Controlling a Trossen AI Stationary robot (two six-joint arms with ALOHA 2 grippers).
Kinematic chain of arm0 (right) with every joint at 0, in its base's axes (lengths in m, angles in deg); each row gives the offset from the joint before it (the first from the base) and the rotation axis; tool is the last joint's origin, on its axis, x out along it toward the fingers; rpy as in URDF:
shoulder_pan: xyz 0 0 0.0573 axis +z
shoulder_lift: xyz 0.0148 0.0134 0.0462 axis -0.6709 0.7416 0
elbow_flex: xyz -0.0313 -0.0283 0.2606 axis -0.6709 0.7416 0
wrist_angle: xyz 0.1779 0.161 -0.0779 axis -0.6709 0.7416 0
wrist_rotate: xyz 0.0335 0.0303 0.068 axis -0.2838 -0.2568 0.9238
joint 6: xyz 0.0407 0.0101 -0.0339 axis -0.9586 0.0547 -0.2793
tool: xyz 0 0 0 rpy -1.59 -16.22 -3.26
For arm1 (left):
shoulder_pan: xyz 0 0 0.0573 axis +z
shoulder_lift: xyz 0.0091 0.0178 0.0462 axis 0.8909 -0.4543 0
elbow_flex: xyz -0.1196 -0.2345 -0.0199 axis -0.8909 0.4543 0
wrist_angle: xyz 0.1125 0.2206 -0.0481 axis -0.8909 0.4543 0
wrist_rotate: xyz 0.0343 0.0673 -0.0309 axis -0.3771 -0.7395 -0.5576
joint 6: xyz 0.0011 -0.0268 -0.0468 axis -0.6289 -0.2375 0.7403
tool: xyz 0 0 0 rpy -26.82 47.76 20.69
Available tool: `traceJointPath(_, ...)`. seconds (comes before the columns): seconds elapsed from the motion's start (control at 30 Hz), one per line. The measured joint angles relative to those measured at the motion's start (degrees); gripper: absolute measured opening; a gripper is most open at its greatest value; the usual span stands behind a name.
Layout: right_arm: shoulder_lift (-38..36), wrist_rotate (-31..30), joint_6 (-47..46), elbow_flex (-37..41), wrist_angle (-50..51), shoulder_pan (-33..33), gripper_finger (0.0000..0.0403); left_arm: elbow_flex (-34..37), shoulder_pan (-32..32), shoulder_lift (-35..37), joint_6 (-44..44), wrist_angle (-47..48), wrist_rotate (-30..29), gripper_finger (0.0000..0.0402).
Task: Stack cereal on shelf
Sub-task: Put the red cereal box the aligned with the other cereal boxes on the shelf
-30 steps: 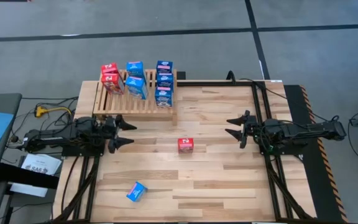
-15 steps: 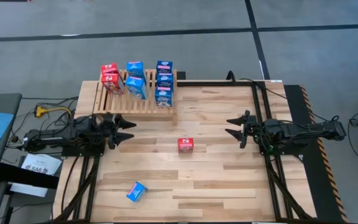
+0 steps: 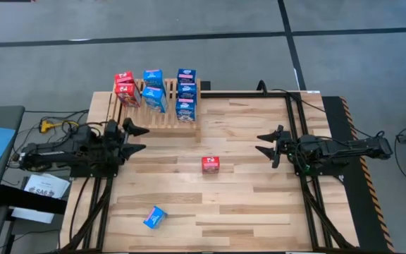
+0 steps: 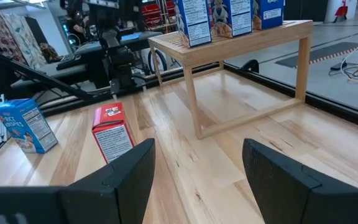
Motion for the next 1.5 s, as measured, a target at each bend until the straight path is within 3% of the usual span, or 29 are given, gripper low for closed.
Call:
traceJointPath(0.37, 0.0, 0.0, 0.0, 0.0, 0.0, 0.0, 0.0266, -14.5, 0.0, -24.5, -5.3, 0.3, -1.6, 0.0352)
traceJointPath(0.73, 0.0, 0.0, 0.0, 0.0, 0.0, 0.0, 0.0266, -16.9, -1.9, -46.8, -6.5, -1.0, 0.7, 0.0352)
traceJointPath(1.17, 0.0, 0.0, 0.0, 0.0, 0.0, 0.0, 0.0266, -17.0, -9.9, -61.0, -9.1, -16.5, -7.6, 0.0352)
traceJointPath(1.5, 0.0, 0.0, -0.1, 0.0, 0.0, 0.0, 0.0266, -17.0, -10.5, -71.7, -8.8, -27.7, -7.8, 0.0352)
